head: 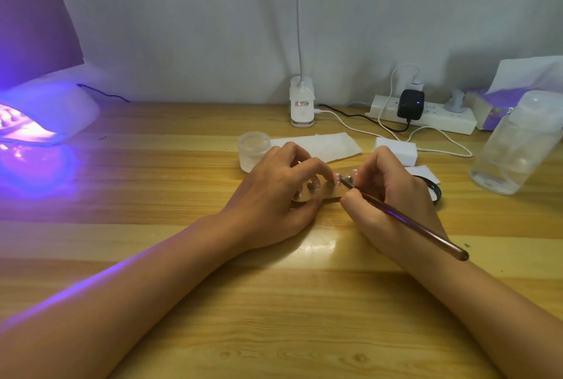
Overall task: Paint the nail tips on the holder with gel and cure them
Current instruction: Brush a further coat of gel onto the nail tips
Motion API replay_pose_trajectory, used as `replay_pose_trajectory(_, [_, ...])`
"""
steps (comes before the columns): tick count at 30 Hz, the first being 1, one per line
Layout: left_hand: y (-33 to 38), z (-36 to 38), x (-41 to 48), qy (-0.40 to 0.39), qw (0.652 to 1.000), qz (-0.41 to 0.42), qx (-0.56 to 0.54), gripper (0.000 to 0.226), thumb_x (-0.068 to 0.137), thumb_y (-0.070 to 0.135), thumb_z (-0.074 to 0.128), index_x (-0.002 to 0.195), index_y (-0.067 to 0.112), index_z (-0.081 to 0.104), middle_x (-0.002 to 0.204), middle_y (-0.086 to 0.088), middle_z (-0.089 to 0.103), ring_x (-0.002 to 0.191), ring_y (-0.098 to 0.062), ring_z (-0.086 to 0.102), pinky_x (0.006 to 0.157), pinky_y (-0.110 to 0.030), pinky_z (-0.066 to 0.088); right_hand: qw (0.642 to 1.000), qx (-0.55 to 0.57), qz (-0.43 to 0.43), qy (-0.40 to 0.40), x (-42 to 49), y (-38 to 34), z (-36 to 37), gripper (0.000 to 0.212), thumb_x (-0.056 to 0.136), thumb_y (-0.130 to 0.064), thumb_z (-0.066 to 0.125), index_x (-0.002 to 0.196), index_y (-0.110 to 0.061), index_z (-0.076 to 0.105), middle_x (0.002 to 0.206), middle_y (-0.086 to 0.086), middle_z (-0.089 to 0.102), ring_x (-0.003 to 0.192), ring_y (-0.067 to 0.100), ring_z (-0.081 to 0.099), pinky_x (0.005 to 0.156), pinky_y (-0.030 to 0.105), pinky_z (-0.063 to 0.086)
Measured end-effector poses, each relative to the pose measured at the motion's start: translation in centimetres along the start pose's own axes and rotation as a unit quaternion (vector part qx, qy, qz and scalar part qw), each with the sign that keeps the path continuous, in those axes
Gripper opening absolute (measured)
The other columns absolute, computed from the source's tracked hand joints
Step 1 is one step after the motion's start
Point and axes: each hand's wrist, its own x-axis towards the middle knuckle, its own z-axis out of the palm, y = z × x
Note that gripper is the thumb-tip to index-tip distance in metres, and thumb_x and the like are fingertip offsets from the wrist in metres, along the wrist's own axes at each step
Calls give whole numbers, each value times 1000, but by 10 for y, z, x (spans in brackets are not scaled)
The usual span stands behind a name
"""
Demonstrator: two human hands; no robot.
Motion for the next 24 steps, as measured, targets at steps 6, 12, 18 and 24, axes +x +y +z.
replay_pose_trajectory(6, [0,0,0,4,1000,2,0,31,87,30,69,117,32,66,104,6,49,94,-16,51,78,-40,48,1000,14,-1,8,0,-3,-2,14,74,-29,59,80,-26,47,63,-4,56,60,11,55,51,35,48])
replay_pose_trajectory(12, [0,0,0,0,1000,0,0,31,87,30,69,118,31,66,105,5,50,95,-16,50,78,-40,48,999,-3,-39,33,0,-6,-1,13,79,-33,57,89,-31,49,72,-17,57,68,10,57,51,23,48])
replay_pose_trajectory(18, [-1,0,0,0,1000,1,-1,30,87,31,69,117,32,65,105,5,50,95,-16,51,77,-40,48,999,13,-40,34,-1,-2,-1,12,78,-28,59,88,-27,55,71,-15,58,64,9,56,50,18,44])
replay_pose_trajectory(24, [-1,0,0,3,1000,-1,-7,29,88,32,69,117,31,66,106,5,51,96,-15,51,77,-40,49,999,1,-39,12,0,0,1,10,77,-27,61,85,-26,54,70,-13,57,64,7,55,50,17,42])
